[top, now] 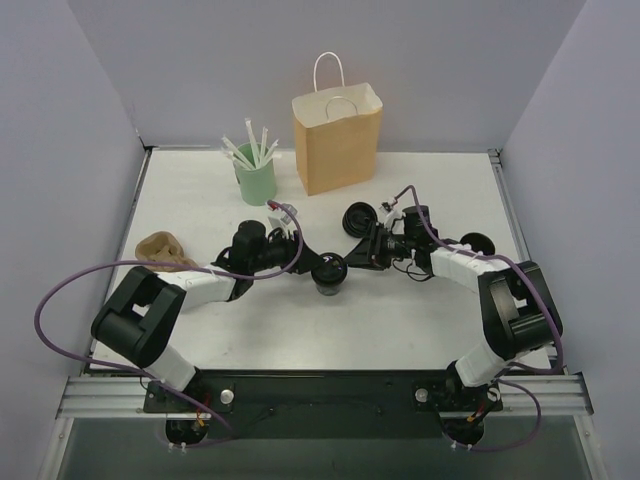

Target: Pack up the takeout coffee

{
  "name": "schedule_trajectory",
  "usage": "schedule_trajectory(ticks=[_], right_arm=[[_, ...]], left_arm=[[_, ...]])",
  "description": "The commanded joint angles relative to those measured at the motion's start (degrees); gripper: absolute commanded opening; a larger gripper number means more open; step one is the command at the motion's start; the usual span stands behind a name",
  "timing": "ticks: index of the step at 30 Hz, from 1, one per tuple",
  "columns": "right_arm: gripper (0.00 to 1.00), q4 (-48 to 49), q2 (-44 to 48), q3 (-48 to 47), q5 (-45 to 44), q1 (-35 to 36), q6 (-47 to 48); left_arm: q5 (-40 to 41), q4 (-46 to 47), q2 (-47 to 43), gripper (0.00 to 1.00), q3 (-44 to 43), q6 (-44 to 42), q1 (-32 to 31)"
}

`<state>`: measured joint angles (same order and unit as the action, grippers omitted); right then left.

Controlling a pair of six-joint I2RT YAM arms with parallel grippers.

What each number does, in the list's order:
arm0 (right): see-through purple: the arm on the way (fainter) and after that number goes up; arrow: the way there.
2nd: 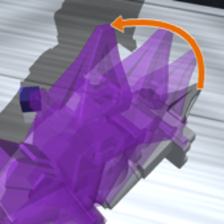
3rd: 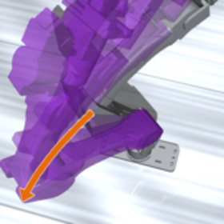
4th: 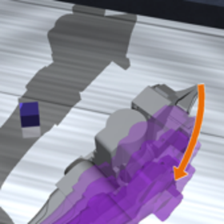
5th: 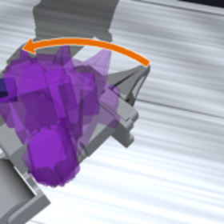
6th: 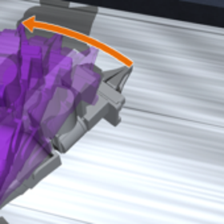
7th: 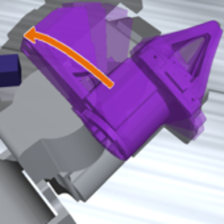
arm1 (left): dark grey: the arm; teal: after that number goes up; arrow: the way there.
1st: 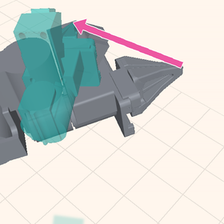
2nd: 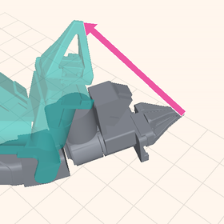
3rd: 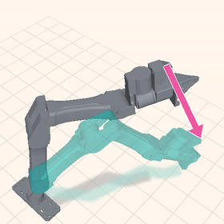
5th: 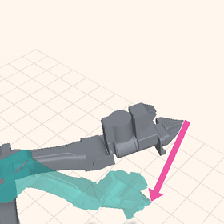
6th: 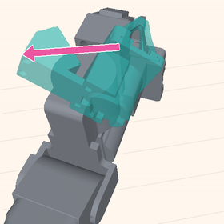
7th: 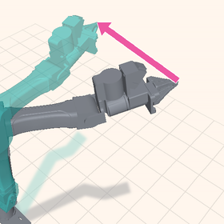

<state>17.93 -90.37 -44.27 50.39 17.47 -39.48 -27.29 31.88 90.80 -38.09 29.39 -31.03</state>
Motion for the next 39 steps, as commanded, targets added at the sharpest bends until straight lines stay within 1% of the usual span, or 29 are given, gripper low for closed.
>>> schedule_trajectory(ticks=[1,5,7,9,10,11,14,15,16,18,19,20,22,27,29,32,34,36,37,38,39], right_arm=[[0.27,6.4,-1.8,2.9,0.6,0.7,-2.5],[0.24,12.5,-3.1,5.6,0.8,1.2,-4.9],[0.22,16.2,-3.5,8.3,1.0,1.2,-7.5],[0.19,20.9,-4.1,9.9,1.0,1.2,-10.5],[0.17,23.3,-4.4,12.2,1.0,1.2,-12.0],[0.15,28.8,-4.7,13.2,1.0,1.2,-13.3],[0.14,40.0,-7.4,17.5,1.6,1.4,-18.4],[0.14,43.0,-9.1,18.5,1.6,1.3,-20.0],[0.14,48.4,-10.2,19.3,1.6,1.2,-22.1],[0.13,54.6,-13.8,21.2,1.9,1.3,-25.0],[0.13,59.7,-14.8,21.9,2.0,1.3,-26.0],[0.13,61.6,-15.8,22.5,2.1,1.3,-27.6],[0.13,64.2,-17.9,22.9,2.1,1.3,-28.0],[0.12,64.3,-18.3,24.3,0.2,1.2,-27.5],[0.12,61.7,-17.6,24.8,-1.6,1.4,-26.9],[0.12,60.1,-14.7,25.7,-3.3,2.3,-27.3],[0.13,59.3,-10.8,27.3,-4.2,2.6,-28.4],[0.18,57.8,-6.4,27.5,-4.6,2.7,-28.8],[0.21,55.1,-5.0,27.4,-4.6,2.7,-28.4],[0.27,53.5,-3.8,26.5,-4.4,2.7,-27.8],[0.30,51.4,-1.4,25.9,-3.9,2.7,-27.1]], left_arm=[[2.7,-10.7,4.0,0.53,2.4,-3.4,-0.5],[3.8,-10.7,4.0,0.52,2.8,-3.1,-0.7],[4.5,-10.6,3.9,0.52,3.2,-3.1,-0.8],[4.8,-10.3,4.2,0.52,3.5,-3.0,-0.9],[5.1,-10.3,4.3,0.52,3.7,-2.9,-1.0],[5.3,-9.9,4.6,0.52,4.1,-2.8,-1.1],[5.8,-8.5,5.0,0.52,5.2,-2.1,-1.3],[5.9,-8.2,5.1,0.52,5.3,-1.8,-1.5],[6.0,-7.9,5.3,0.52,5.5,-1.6,-1.7],[6.5,-7.4,6.0,0.52,5.8,-1.4,-1.8],[6.5,-7.3,6.1,0.52,6.0,-1.3,-1.9],[6.6,-6.7,6.6,0.52,6.3,-1.1,-1.9],[6.8,-6.0,6.6,0.52,7.2,-0.9,-2.1],[7.0,-5.2,6.5,0.52,8.0,-0.9,-2.2],[7.1,-4.6,6.6,0.52,8.3,-0.5,-2.2],[6.2,-3.3,6.1,0.52,8.4,-0.1,-2.4],[5.8,-3.7,5.8,0.52,7.9,-0.5,-2.5],[4.3,-4.1,5.8,0.52,6.9,-1.3,-2.5],[3.9,-4.4,5.9,0.51,6.4,-1.7,-2.5],[3.5,-5.5,6.1,0.52,5.6,-2.5,-2.5],[3.4,-5.9,6.3,0.51,5.0,-2.8,-2.5]])
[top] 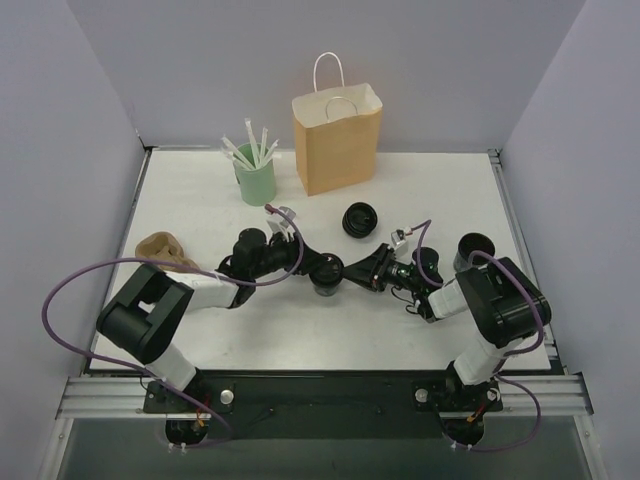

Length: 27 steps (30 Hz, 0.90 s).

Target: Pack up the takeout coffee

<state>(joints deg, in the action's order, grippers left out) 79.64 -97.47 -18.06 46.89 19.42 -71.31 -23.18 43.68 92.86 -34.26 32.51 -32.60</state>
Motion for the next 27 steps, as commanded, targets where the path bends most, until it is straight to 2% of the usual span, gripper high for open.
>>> schedule_trajectory(ticks=[1,2,5,7,10,19,27], right_arm=[[0.34,-13.9,6.8,-1.0,-0.2,0.7,5.3],[0.38,-15.7,7.9,-2.2,0.0,0.5,7.0],[0.40,-25.2,12.3,-4.3,-0.2,-0.3,11.6],[0.41,-34.3,15.5,-6.5,-0.8,-1.0,15.0],[0.41,-42.7,18.5,-9.1,-1.2,-1.3,20.2],[0.41,-46.5,20.6,-9.8,-1.5,-1.3,22.7],[0.41,-51.0,23.1,-10.8,-2.0,-1.3,24.8]], left_arm=[[-1.2,-18.0,4.4,0.51,1.0,-6.3,-1.0],[-2.2,-18.2,5.0,0.52,0.5,-6.8,-1.0],[-2.9,-19.2,6.2,0.51,-1.2,-7.9,-1.0],[-3.4,-20.6,6.5,0.51,-2.6,-8.3,-1.0],[-4.2,-22.1,5.8,0.52,-4.5,-8.2,-1.0],[-5.2,-29.2,1.0,0.54,-9.9,-9.4,-0.9],[-4.1,-33.6,-2.5,0.63,-12.6,-9.2,-0.9]])
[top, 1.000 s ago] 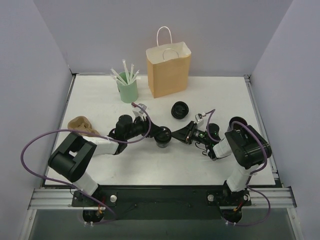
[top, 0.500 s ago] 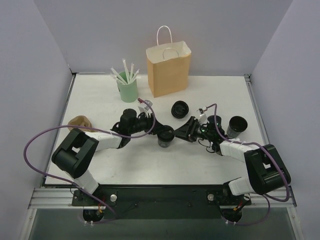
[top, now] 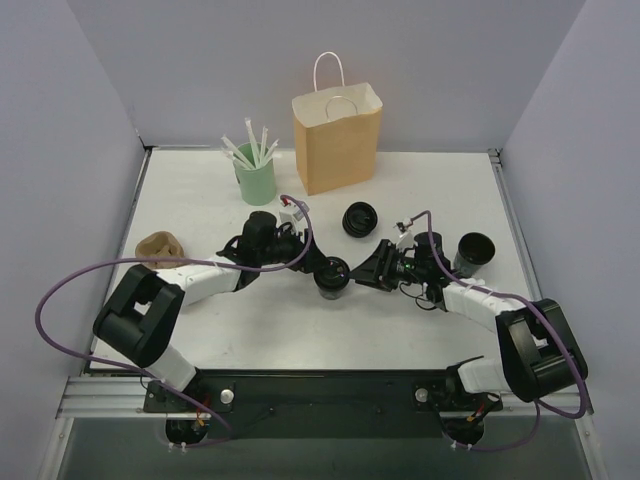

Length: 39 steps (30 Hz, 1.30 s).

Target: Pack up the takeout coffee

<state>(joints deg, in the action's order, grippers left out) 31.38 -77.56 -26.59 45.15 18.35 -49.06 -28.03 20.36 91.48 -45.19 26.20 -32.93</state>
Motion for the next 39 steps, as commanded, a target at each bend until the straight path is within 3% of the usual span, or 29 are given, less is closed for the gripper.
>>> schedule_trajectory(ticks=[1,7,11,16,20,24,30,39], right_arm=[[0.41,-3.3,3.7,-2.5,-0.3,-0.2,3.1],[0.41,-8.4,5.7,-3.3,-1.8,-0.3,6.3],[0.41,-13.3,6.0,-5.3,-1.8,-1.3,9.8],[0.41,-17.5,6.1,-9.4,-1.2,-2.5,12.3],[0.41,-19.9,5.8,-11.0,-1.2,-2.9,13.9],[0.41,-20.7,5.0,-11.8,-1.2,-3.1,14.6],[0.41,-21.8,4.5,-12.9,-1.6,-3.1,15.6],[0.41,-23.7,6.2,-12.8,-2.0,-3.2,16.9]], left_arm=[[1.7,-11.0,-2.2,0.65,-2.2,-3.0,-0.6],[8.2,-15.5,-5.6,0.82,-5.0,-1.9,-0.4],[11.3,-18.3,-7.6,0.87,-5.2,-0.1,-0.4],[14.2,-14.3,-14.7,0.91,0.6,5.9,-0.5],[16.0,-7.9,-18.2,0.89,5.5,14.3,-1.5],[22.7,-3.6,-21.7,0.88,9.9,19.9,-5.6],[34.1,-3.5,-20.4,0.89,9.8,22.1,-13.1],[35.7,4.8,-16.4,0.89,13.4,22.6,-14.0]])
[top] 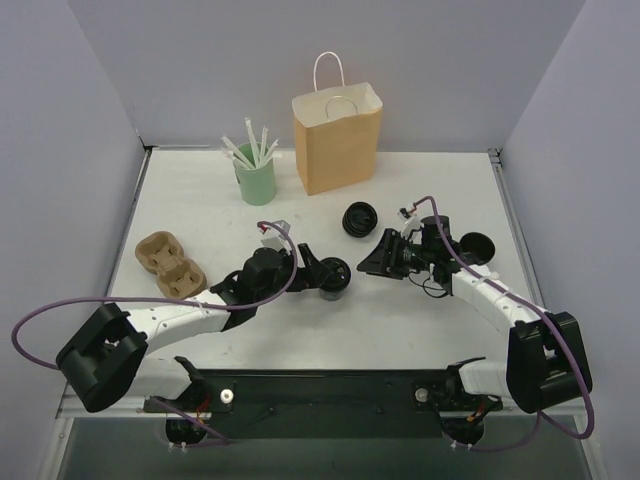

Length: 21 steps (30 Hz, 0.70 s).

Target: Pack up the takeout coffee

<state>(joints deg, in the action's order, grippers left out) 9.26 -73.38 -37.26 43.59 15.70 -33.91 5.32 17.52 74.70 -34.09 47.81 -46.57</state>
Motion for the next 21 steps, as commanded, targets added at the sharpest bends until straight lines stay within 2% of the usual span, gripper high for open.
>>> schedule_trajectory(ticks=[1,10,21], right_arm=[[0.41,-2.0,2.0,-2.1,-0.6,-0.7,1.8],[0.41,-2.1,1.6,-2.4,-0.9,-1.0,1.7],[0.41,-2.2,1.6,-2.2,-1.0,-0.9,1.9]], left_arm=[[2.4,8.1,0.4,0.89,2.3,1.1,-0.4],[2.8,10.6,2.7,0.89,2.4,2.1,-1.5],[2.7,13.7,7.6,0.82,2.6,3.4,-2.3]])
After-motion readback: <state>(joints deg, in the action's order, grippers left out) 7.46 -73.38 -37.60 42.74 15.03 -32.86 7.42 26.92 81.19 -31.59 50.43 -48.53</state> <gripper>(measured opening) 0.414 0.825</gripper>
